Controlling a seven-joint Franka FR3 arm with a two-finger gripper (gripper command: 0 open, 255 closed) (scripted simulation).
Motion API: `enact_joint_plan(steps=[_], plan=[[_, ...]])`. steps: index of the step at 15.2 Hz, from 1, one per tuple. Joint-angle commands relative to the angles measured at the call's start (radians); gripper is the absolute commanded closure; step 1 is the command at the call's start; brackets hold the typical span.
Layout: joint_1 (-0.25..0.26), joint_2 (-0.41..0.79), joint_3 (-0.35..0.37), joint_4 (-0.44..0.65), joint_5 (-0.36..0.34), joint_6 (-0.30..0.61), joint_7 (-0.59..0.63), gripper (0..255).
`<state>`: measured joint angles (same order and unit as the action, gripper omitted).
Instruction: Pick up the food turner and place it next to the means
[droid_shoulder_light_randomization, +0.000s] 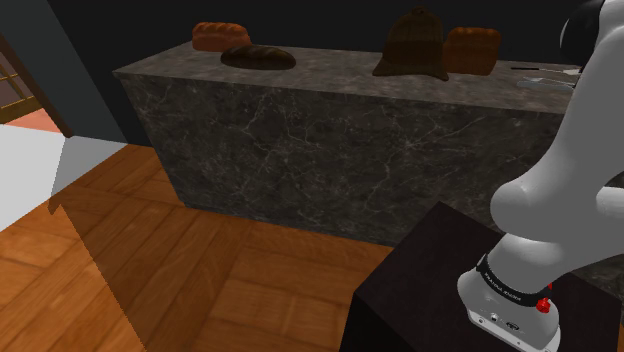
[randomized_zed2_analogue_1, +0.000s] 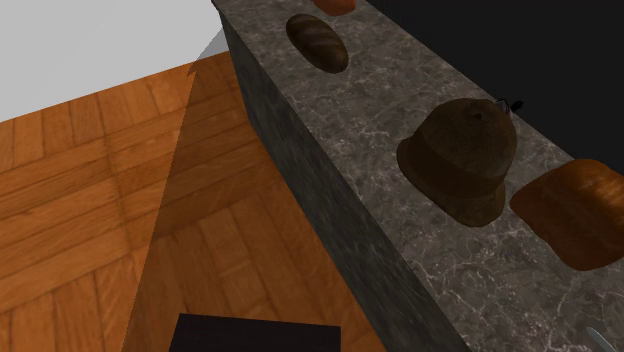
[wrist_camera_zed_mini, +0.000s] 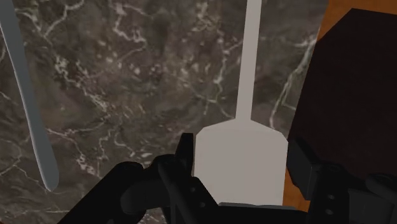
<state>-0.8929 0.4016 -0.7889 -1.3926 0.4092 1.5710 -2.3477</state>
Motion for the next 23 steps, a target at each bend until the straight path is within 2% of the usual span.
enact_joint_plan(steps=[1,6,13,14,19,23], plan=[[0.007,-0.001,0.000,-0.031,0.000,0.029,-0.005,255],[0.019,-0.001,0.003,-0.098,0.003,0.093,-0.017,255],[0.019,-0.001,0.003,-0.098,0.003,0.093,-0.017,255],[0.019,-0.001,0.003,-0.098,0.003,0.093,-0.017,0],[0.019,-0.001,0.003,-0.098,0.003,0.093,-0.017,0],[-0.033,0.023,0.001,0.063,0.013,-0.045,-0.009,0]])
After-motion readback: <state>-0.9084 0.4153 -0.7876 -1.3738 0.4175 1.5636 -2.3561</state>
